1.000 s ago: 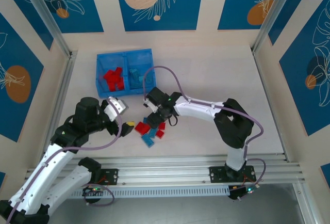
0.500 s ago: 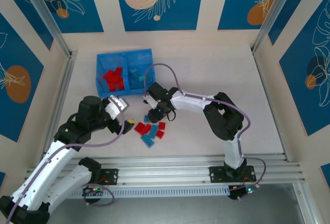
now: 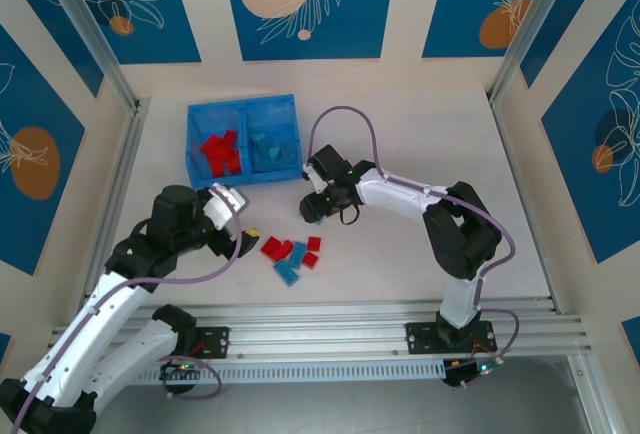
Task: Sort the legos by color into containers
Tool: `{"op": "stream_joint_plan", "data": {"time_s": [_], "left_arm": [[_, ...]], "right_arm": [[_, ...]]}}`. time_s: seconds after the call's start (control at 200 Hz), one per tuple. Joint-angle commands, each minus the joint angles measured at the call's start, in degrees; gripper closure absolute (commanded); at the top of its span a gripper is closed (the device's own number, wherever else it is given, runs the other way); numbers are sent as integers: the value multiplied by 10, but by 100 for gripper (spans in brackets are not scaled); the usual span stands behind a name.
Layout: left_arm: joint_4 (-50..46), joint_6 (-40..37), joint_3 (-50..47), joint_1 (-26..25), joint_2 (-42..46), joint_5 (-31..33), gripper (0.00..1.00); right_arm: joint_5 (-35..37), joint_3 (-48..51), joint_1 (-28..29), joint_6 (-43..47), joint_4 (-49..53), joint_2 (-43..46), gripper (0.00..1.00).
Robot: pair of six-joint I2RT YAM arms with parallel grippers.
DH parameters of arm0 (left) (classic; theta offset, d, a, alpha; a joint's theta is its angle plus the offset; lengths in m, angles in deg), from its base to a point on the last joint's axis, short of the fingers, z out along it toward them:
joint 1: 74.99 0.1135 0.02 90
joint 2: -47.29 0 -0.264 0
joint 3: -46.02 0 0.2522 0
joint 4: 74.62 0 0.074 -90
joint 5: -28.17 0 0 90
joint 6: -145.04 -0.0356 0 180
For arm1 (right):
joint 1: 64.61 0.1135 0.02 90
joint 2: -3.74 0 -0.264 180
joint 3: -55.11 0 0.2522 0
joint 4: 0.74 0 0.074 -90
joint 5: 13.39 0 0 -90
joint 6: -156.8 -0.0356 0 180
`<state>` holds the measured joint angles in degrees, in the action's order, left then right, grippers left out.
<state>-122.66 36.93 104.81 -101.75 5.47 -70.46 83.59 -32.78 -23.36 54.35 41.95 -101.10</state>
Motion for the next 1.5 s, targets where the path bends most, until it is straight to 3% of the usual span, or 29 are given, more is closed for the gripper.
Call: {"op": "stream_joint_plan", "data": {"time_s": [0.0,0.105,0.28,0.39,0.535,0.655,0.78,0.885,0.965,1.09,1.195,1.285,1.495], "left_arm": [[10,3,-1,-2,3,-10,0],[15,-3,-4,-2,16,-43,0],[28,-20,-12,-3,47,-128,0],[30,-27,-18,-3,61,-145,0],[33,-31,-18,-3,63,-170,0],[32,-35,-17,-3,64,-198,0],[34,-38,-17,-3,69,-209,0],[39,-30,-18,-2,79,-172,0],[53,-3,-21,-2,92,-84,0],[58,21,-29,-2,110,78,0],[59,28,-38,-1,126,172,0],[64,26,-46,-1,144,195,0],[67,22,-50,-1,150,185,0]], "right_arm": [[-22,-15,3,34,10,3,33],[18,-50,5,42,34,-39,25],[42,-88,17,56,48,-96,26],[59,-112,28,51,73,-127,33],[94,-114,39,43,77,-127,51],[108,-105,43,33,70,-87,63],[95,-91,52,18,42,-4,65],[62,-87,63,-14,-3,64,66],[60,-85,74,-39,-57,96,66],[128,-101,89,-46,-142,90,65],[207,-163,83,-35,-157,29,65],[232,-233,67,-17,-160,-46,65],[151,-491,42,-33,-25,-252,65]]}}
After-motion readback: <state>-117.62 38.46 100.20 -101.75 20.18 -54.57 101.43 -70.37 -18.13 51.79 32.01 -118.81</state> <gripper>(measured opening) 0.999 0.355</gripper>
